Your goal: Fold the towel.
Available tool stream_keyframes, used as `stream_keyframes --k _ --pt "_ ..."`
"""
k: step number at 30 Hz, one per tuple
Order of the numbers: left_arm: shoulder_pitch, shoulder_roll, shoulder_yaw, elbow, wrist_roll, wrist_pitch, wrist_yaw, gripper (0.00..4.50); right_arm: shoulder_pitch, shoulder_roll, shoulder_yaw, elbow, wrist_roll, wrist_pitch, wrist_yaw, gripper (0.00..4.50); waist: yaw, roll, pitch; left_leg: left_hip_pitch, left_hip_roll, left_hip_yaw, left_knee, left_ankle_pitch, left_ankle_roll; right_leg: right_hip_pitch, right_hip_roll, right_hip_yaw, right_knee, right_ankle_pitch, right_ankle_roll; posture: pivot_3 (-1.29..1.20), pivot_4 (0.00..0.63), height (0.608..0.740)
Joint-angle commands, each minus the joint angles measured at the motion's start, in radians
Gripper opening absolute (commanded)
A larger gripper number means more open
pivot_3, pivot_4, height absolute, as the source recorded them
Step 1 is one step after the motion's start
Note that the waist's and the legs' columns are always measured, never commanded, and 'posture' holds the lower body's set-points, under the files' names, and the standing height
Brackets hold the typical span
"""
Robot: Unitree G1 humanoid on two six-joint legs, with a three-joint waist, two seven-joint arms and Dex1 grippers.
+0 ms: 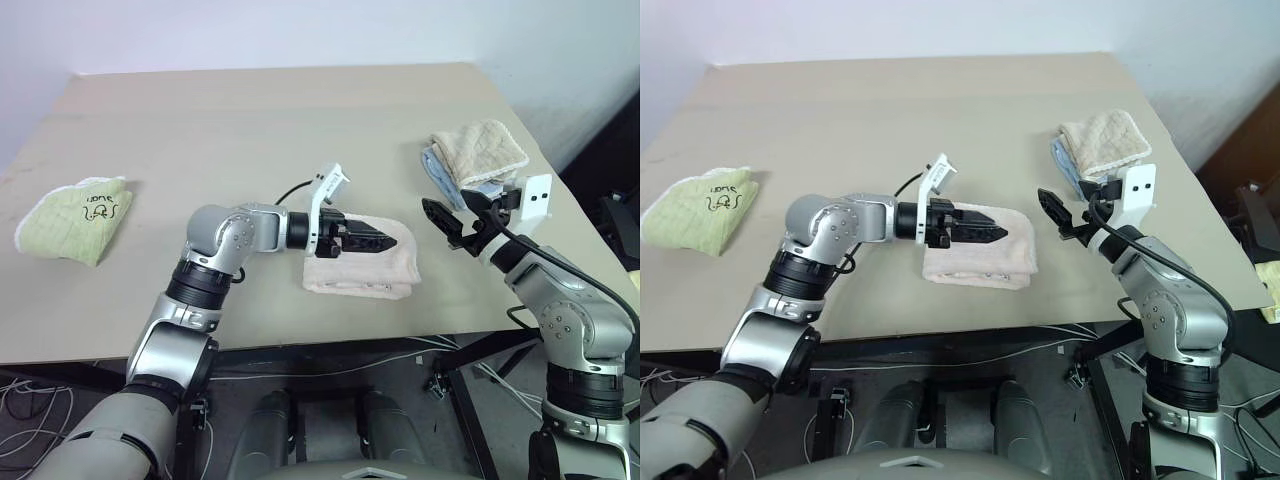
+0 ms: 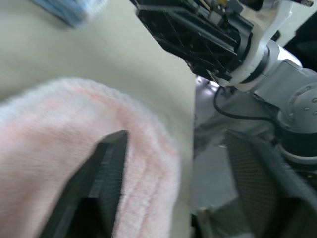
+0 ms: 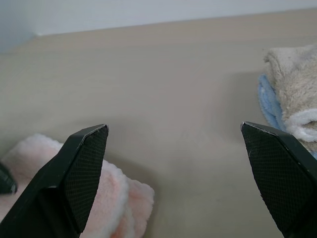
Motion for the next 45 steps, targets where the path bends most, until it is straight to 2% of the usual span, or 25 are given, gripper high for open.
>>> stream_keyframes --k 1,5,8,14,19,20,24,28,32,35,40,45 --pt "-0.055 0.057 0.095 -0.029 0.001 -0.096 -0.071 4.39 -0.037 -0.006 -0.033 -0.013 0.056 0.028 0.002 4.5 -0.001 0.0 0.0 0.0 0.0 0.0 0.0 0.0 0.0 0.0 0.0 0.0 0.0 0.0 0.0 0.0 0.15 0.74" --pt "-0.072 0.097 0.117 0.076 0.122 -0.305 -0.072 4.39 -0.073 -0.014 -0.007 -0.048 0.114 0.071 0.033 4.5 0.0 0.0 0.0 0.0 0.0 0.0 0.0 0.0 0.0 0.0 0.0 0.0 0.001 0.0 0.0 0.0 0.15 0.74" --pt "-0.044 0.115 0.081 0.154 0.226 -0.425 -0.079 3.85 -0.093 -0.005 0.037 -0.06 0.123 0.078 0.054 3.96 0.001 0.0 0.0 0.0 0.0 0.0 0.0 0.0 0.0 0.0 0.0 0.0 0.001 0.0 0.0 0.0 0.15 0.74" --pt "0.049 0.101 0.044 0.151 0.286 -0.54 -0.168 1.79 -0.104 0.035 0.141 -0.038 0.081 0.041 0.068 1.91 0.003 0.0 0.0 -0.001 0.0 0.0 0.0 0.0 0.0 -0.001 0.0 0.0 0.001 0.0 0.0 0.0 0.15 0.74" --pt "0.081 0.073 0.06 0.129 0.272 -0.556 -0.201 0.02 -0.09 0.05 0.18 -0.039 0.074 0.03 0.09 0.18 0.002 0.0 0.0 -0.001 0.0 0.0 0.002 0.0 0.001 -0.001 -0.001 -0.001 0.001 0.0 0.0 0.0 0.15 0.74" --pt "0.087 0.071 0.059 0.125 0.274 -0.564 -0.209 0.0 -0.088 0.049 0.185 -0.038 0.072 0.028 0.094 0.04 0.001 0.0 0.0 -0.001 0.0 0.0 0.001 0.0 0.001 -0.001 -0.001 -0.001 0.001 0.0 0.0 0.0 0.15 0.74" --pt "0.096 0.043 0.061 0.116 0.281 -0.615 -0.218 0.0 -0.107 0.066 0.184 -0.001 0.075 0.034 0.097 0.04 0.001 0.0 0.0 -0.001 0.0 0.0 0.001 0.0 0.001 -0.001 -0.001 -0.001 0.002 0.0 0.001 0.0 0.15 0.74" --pt "0.121 0.001 0.032 0.137 0.308 -0.656 -0.216 0.0 -0.13 0.093 0.223 0.126 -0.016 0.012 0.049 0.04 0.0 0.0 0.0 0.0 0.0 0.0 0.002 0.0 0.001 -0.001 -0.001 0.0 0.003 0.0 0.001 0.0 0.15 0.74" --pt "0.164 -0.029 0.009 0.161 0.339 -0.703 -0.23 0.0 -0.105 0.15 0.225 0.167 -0.018 -0.003 0.05 0.04 -0.001 0.0 0.0 0.0 0.0 0.0 0.002 0.0 0.001 -0.001 0.0 0.0 0.004 0.001 0.001 0.0 0.15 0.74" --pt "0.195 -0.048 0.062 0.173 0.329 -0.722 -0.176 0.0 -0.037 0.208 0.252 0.207 -0.056 -0.062 0.049 0.04 0.0 0.0 0.0 0.0 0.0 0.0 0.002 0.0 0.001 -0.001 0.0 -0.001 0.004 0.001 0.001 0.0 0.15 0.74" --pt "0.287 -0.02 0.049 0.124 0.338 -0.696 -0.19 0.0 -0.017 0.255 0.267 0.276 -0.109 -0.124 0.045 0.04 -0.005 0.0 -0.001 0.002 0.0 0.0 0.003 0.0 0.001 0.0 0.0 0.0 0.006 0.001 0.001 0.0 0.15 0.74" --pt "0.284 -0.011 0.05 0.184 0.369 -0.655 -0.149 0.0 -0.035 0.238 0.264 0.32 -0.151 -0.17 0.058 0.04 -0.003 0.0 -0.001 0.004 0.0 -0.001 0.004 0.0 0.001 0.002 0.0 0.0 0.009 0.001 0.001 0.0 0.15 0.74"
